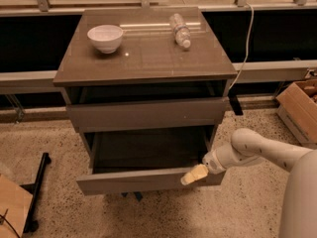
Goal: Open middle drawer
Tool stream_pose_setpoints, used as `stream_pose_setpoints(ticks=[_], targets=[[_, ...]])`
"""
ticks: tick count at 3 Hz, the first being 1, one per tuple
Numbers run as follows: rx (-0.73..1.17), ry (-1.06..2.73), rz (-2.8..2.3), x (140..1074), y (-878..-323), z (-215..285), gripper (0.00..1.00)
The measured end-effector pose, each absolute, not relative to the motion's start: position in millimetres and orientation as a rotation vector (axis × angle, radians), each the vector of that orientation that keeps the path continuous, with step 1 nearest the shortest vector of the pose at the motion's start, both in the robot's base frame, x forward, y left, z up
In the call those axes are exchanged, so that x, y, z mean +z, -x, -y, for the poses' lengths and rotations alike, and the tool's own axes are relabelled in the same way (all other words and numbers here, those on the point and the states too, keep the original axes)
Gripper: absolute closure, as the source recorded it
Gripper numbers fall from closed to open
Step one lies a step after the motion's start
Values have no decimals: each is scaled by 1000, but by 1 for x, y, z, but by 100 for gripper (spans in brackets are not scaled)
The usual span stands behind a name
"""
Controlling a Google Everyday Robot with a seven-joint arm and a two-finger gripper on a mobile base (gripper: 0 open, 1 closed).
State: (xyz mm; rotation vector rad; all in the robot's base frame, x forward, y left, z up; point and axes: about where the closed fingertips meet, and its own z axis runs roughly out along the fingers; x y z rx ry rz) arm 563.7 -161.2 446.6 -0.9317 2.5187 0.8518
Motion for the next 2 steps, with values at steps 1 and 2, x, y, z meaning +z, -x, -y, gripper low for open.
stream_pose_setpoints(ticks=[1,2], targets=[[901,863,-2591,439,-532,169,0],[901,863,-2591,443,-534,169,0]])
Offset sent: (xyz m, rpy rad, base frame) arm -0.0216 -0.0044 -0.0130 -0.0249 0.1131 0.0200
